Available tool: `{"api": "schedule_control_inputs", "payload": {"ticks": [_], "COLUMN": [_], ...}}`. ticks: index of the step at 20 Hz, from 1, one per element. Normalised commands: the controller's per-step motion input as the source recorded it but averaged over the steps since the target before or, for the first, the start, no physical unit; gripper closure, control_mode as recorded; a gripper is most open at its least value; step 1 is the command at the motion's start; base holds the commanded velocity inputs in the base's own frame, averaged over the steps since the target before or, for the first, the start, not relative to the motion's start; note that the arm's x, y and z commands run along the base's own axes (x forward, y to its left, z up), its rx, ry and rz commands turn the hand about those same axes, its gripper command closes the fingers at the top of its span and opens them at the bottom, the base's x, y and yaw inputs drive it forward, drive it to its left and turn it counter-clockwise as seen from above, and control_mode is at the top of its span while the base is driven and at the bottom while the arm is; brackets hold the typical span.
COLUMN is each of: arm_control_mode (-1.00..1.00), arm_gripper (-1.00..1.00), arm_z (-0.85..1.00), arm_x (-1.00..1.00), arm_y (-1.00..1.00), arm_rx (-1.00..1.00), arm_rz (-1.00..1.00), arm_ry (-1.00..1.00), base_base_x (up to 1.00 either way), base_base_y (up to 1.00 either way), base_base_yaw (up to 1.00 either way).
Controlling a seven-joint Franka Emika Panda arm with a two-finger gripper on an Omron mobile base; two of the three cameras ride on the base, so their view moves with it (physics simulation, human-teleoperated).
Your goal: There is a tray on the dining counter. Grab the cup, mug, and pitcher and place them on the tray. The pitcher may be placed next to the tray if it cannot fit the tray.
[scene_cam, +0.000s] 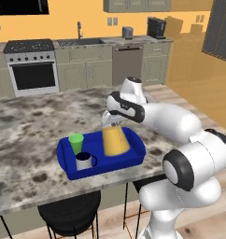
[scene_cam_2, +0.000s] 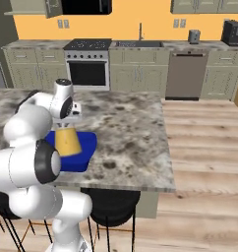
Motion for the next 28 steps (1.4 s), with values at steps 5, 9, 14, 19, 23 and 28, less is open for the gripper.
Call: {"api": "schedule_control_inputs", "payload": {"ticks": [5,9,14,19,23,28], "arm_control_mode": [-1.0,-1.0,-1.0,-1.0,-1.0,-1.0], "arm_gripper": [-1.0,-1.0,-1.0,-1.0,-1.0,-1.0], "arm_z": [-0.05,0.0,0.0,0.0,0.0,0.0], "arm_x": [-0.13,-0.17,-0.22,-0.23,-0.16,-0.07], "arm_y": [0.0,-0.01,-0.06,-0.15,-0.19,-0.18], "arm_rx": [0.0,0.0,0.0,0.0,0.0,0.0], "arm_rz": [0.0,0.0,0.0,0.0,0.0,-0.01], "arm_ry": [0.0,0.0,0.0,0.0,0.0,0.0], "base_base_x": [0.0,0.0,0.0,0.0,0.0,0.0], "base_base_y": [0.0,0.0,0.0,0.0,0.0,0.0], "base_base_yaw": [0.0,0.0,0.0,0.0,0.0,0.0]}}
